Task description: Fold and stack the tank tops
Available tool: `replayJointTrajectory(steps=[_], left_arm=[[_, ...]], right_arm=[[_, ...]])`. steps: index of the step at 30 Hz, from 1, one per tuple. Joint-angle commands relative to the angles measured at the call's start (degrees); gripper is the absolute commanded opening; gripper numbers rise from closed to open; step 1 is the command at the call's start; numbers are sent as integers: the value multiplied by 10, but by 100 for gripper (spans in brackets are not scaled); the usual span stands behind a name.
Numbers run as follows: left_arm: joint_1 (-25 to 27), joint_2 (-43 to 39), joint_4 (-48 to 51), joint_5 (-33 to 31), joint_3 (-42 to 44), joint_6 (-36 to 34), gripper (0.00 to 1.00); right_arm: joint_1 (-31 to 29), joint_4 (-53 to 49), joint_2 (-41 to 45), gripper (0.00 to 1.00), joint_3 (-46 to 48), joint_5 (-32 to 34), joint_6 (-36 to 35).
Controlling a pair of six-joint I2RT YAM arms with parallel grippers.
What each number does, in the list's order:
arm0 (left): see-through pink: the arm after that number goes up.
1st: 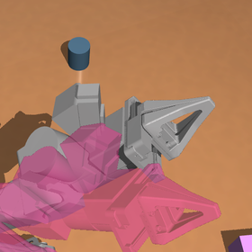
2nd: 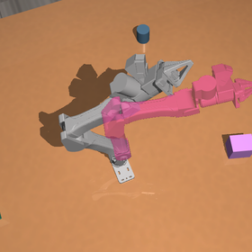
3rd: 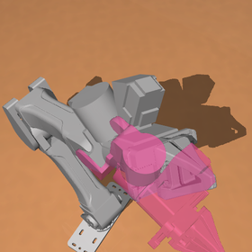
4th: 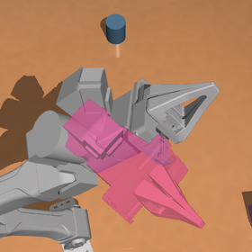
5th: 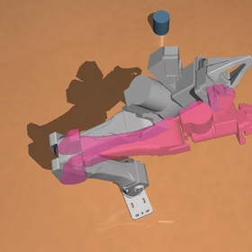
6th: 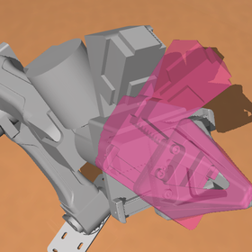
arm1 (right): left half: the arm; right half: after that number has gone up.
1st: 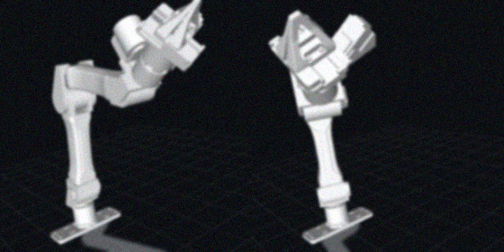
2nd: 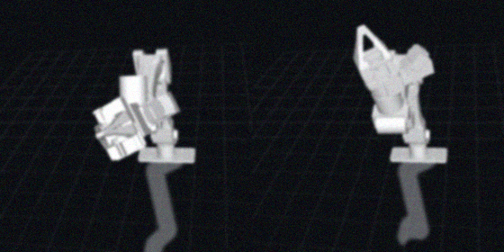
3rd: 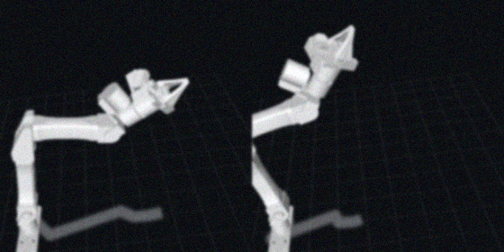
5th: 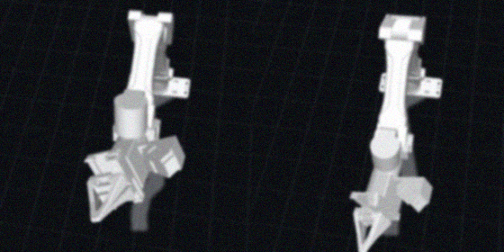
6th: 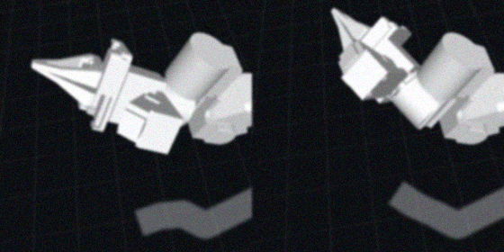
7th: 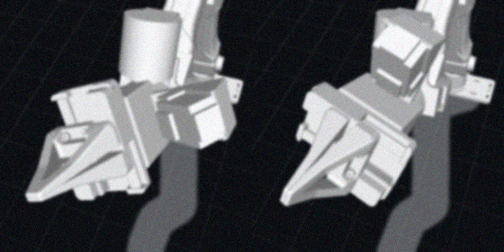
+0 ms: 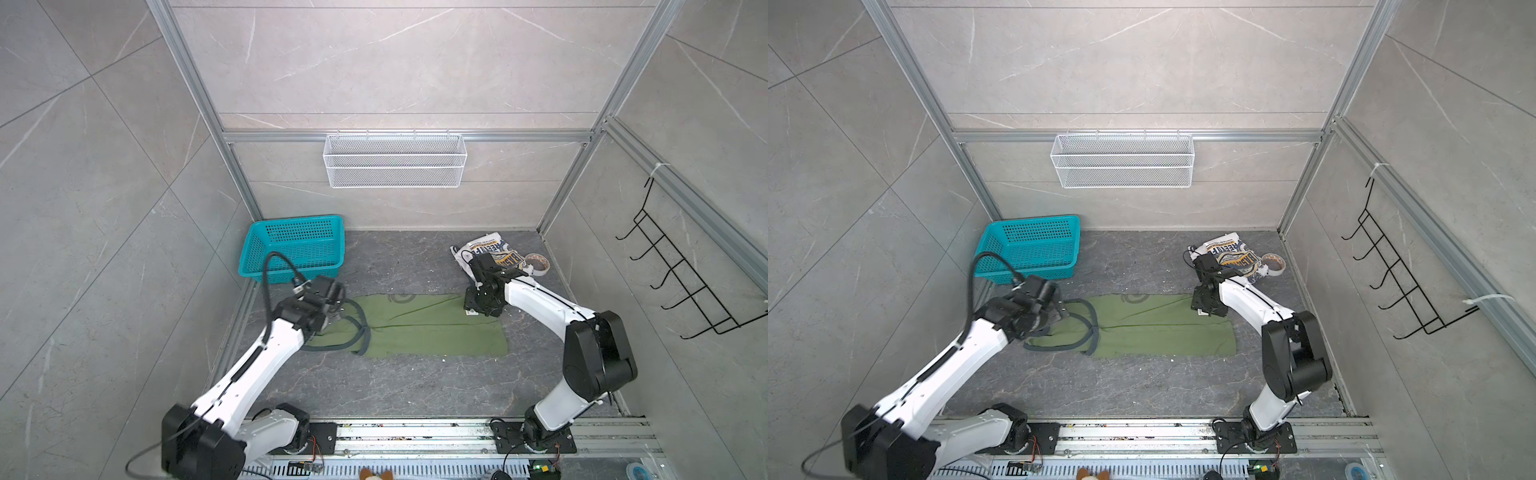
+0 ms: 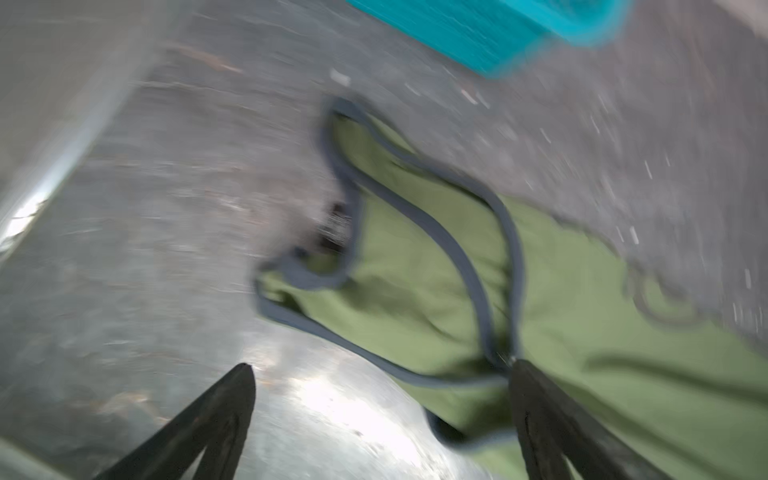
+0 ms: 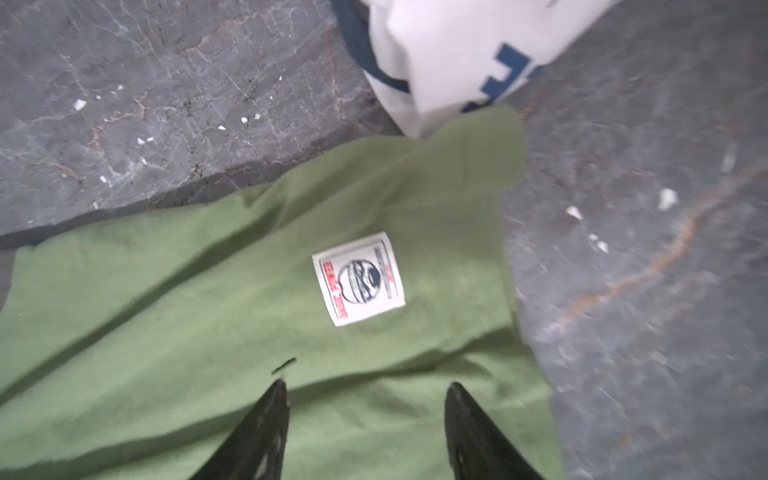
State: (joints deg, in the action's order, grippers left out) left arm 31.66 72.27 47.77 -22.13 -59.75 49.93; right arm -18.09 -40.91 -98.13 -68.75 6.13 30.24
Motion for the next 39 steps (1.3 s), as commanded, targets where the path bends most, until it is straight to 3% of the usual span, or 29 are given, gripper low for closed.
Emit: replayJointTrajectory(steps=[1, 7, 17, 24, 32, 36, 39], left_arm=[[79, 109, -61, 54, -52, 15, 94], [122, 281, -89, 105, -134, -20, 90], [122, 436, -85, 133, -217, -74, 90], [138, 517, -91, 187, -292, -151, 90], [198, 623, -90, 264, -451, -225, 90], [208, 632, -65, 252, -517, -260, 91], [205, 578, -52, 210, -524, -269, 94]], right_arm=[[-1, -41, -43, 60, -26, -9, 14], [-2, -46, -63, 59, 1, -11, 35], [-12, -61, -57, 58, 78, -22, 46], [-34, -73, -9, 57, 137, -44, 75], [-73, -93, 85, 58, 213, -80, 138], [-83, -99, 106, 58, 233, -83, 151], [-88, -99, 110, 58, 234, -84, 153]])
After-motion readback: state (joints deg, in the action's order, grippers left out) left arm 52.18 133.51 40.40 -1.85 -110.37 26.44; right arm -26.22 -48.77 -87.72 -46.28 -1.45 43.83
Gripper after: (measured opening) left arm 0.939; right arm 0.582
